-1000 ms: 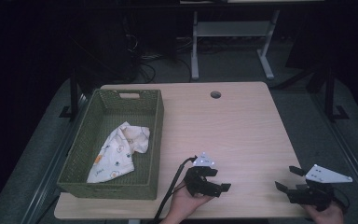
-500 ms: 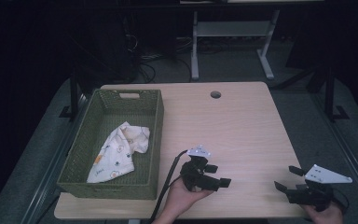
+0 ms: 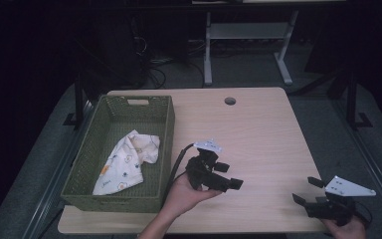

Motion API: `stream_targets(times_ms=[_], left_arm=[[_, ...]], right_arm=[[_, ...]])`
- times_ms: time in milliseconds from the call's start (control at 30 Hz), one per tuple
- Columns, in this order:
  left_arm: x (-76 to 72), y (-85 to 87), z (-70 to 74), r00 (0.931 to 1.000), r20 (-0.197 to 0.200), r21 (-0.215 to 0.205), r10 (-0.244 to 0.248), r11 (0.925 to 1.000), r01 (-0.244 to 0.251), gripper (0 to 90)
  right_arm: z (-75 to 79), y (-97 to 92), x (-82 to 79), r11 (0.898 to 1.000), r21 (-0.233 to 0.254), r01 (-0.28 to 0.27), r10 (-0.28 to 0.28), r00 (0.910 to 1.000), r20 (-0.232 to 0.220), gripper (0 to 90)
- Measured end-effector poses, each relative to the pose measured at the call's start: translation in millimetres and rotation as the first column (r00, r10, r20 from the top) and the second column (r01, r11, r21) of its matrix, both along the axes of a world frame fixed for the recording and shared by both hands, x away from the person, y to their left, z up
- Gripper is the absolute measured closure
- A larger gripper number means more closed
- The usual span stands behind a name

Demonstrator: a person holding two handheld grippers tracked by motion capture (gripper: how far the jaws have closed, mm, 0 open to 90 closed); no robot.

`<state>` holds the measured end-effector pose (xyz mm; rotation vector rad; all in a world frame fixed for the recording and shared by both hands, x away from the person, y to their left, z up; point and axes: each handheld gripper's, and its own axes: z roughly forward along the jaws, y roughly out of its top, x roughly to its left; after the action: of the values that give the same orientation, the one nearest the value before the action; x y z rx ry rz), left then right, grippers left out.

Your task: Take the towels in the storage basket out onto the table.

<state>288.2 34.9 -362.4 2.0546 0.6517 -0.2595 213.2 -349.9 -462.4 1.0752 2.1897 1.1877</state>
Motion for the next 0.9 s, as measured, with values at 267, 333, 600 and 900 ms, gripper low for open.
stream_targets(times_ms=[267,333,600,900], left_arm=[[6.5,19.1,26.7,0.9997,0.019,-0.016,0.017,0.9997,-0.017,23.3],[9.2,24.9,32.5,0.9995,0.017,-0.014,0.025,0.9996,-0.025,23.3],[22.7,50.1,43.7,0.9970,0.013,0.003,0.076,0.9971,-0.076,22.8],[30.1,72.4,51.6,0.9914,0.018,0.006,0.130,0.9915,-0.130,22.8]], right_arm=[[-0.2,1.2,0.2,1.000,-0.004,-0.006,0.006,1.0000,-0.005,16.6],[0.0,2.0,0.2,1.000,-0.005,-0.007,0.007,1.0000,-0.005,16.6],[-0.1,4.4,0.2,1.000,-0.009,-0.013,0.013,0.9999,-0.002,16.6],[-1.5,5.2,1.1,1.000,-0.019,-0.019,0.019,0.9998,-0.008,16.6]])
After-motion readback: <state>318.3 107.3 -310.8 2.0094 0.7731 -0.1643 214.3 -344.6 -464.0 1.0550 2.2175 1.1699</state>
